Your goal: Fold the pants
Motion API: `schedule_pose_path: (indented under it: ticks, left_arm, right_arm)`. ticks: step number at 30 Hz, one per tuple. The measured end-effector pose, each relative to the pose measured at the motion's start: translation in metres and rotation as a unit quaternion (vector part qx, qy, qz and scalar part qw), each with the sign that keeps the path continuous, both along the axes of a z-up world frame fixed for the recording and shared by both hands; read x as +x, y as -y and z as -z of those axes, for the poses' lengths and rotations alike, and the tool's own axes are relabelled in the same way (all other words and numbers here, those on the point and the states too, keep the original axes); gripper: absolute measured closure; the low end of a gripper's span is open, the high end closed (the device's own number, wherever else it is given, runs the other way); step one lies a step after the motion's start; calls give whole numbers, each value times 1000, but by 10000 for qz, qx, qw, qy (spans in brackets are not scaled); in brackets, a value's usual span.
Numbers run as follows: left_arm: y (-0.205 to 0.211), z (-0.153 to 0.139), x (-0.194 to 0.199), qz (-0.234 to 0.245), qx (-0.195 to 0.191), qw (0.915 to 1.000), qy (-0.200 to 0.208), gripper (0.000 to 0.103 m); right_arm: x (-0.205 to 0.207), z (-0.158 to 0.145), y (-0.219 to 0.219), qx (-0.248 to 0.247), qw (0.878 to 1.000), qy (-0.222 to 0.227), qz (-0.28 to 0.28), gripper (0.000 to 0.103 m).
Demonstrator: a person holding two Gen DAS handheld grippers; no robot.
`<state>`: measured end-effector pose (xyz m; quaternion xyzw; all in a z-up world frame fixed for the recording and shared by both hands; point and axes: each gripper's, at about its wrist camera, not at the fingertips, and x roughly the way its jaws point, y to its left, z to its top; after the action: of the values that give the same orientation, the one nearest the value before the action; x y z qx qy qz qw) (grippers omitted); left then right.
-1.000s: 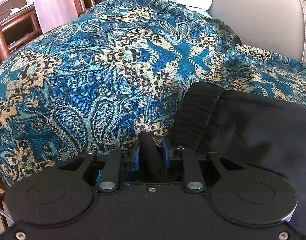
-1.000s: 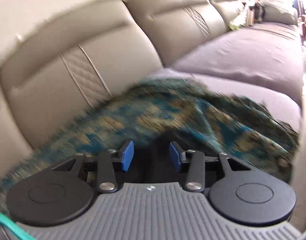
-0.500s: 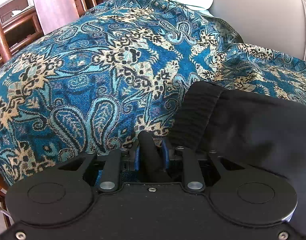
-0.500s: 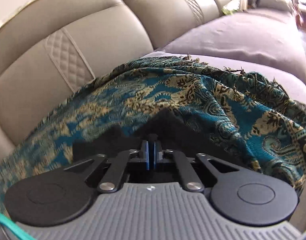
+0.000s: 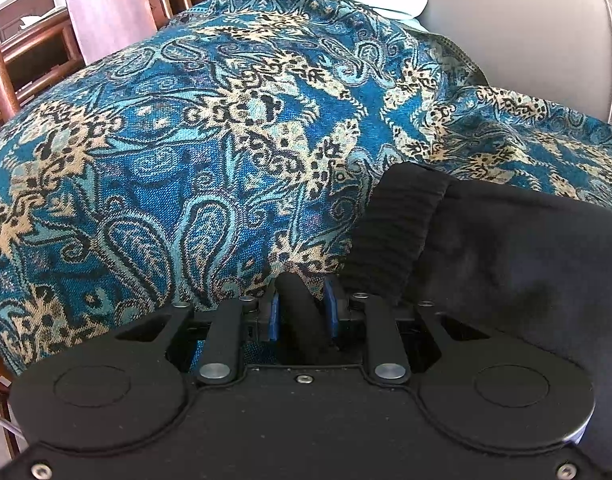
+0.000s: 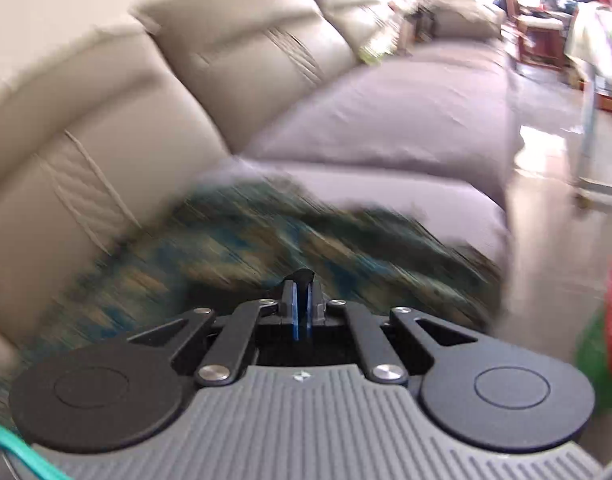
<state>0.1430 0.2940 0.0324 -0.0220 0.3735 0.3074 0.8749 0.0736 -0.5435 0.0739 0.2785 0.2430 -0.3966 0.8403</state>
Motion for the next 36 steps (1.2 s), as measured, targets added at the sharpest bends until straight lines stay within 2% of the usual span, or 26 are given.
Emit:
schedule_pose_path:
  ticks: [4, 7, 9, 10, 13, 14, 16, 20, 23, 24, 27, 30, 33, 35, 36]
  left_arm:
    - [-1, -1, -1, 39, -32, 10000, -26, 81]
    - [-1, -1, -1, 31, -46, 10000, -24, 81]
    - [0, -1, -1, 65, 21, 10000, -38, 81]
    - [2, 0, -1, 85, 70, 9999, -48, 81]
    - [3, 1, -1, 145, 163, 9997, -49, 81]
    - [4, 1, -1, 161, 172, 9997, -44, 81]
    - [3, 1, -2, 201, 178, 9996, -21, 81]
    - [4, 2, -6, 303, 218, 9993, 40, 81]
    - [3, 2, -10, 363, 215, 9990, 112, 81]
    - [2, 2, -12, 364, 167, 9991, 166, 81]
    - [-2, 3, -16, 388, 43, 9988, 296, 81]
    - [-4, 5, -21, 414, -23, 9982, 445, 81]
    - [-8, 9, -28, 363, -155, 9968, 697, 81]
    - [-9, 12, -34, 417, -141, 9954, 854, 81]
    - [-9, 13, -36, 460, -108, 9947, 910, 81]
  right_arm:
    - [-22, 45, 1, 340, 9968, -636, 339, 97]
    - [-27, 55, -4, 239, 9943, -975, 347, 95]
    - [-25, 53, -9, 112, 9925, -1192, 257, 89]
    - [-22, 51, -11, 34, 9908, -1332, 232, 69]
    - [-12, 42, -17, -179, 9868, -1598, 161, 58]
    - [-9, 40, -19, -229, 9855, -1676, 149, 49]
    - [-5, 33, -28, -327, 9852, -1680, 46, 42]
    - [9, 18, -68, -538, 9854, -1496, -605, 38]
    - [27, 6, -118, -635, 9793, -1126, -1558, 37]
    - [34, 3, -139, -619, 9729, -972, -2007, 36]
    - [58, -3, -209, -475, 9419, -479, -3291, 36]
    - [83, -4, -287, -416, 8959, -47, -4424, 36]
    - [106, -2, -363, -439, 8499, 152, -5248, 36]
    - [121, 3, -406, -417, 8304, 233, -5551, 36]
    - [128, 6, -425, -412, 8258, 236, -5620, 36]
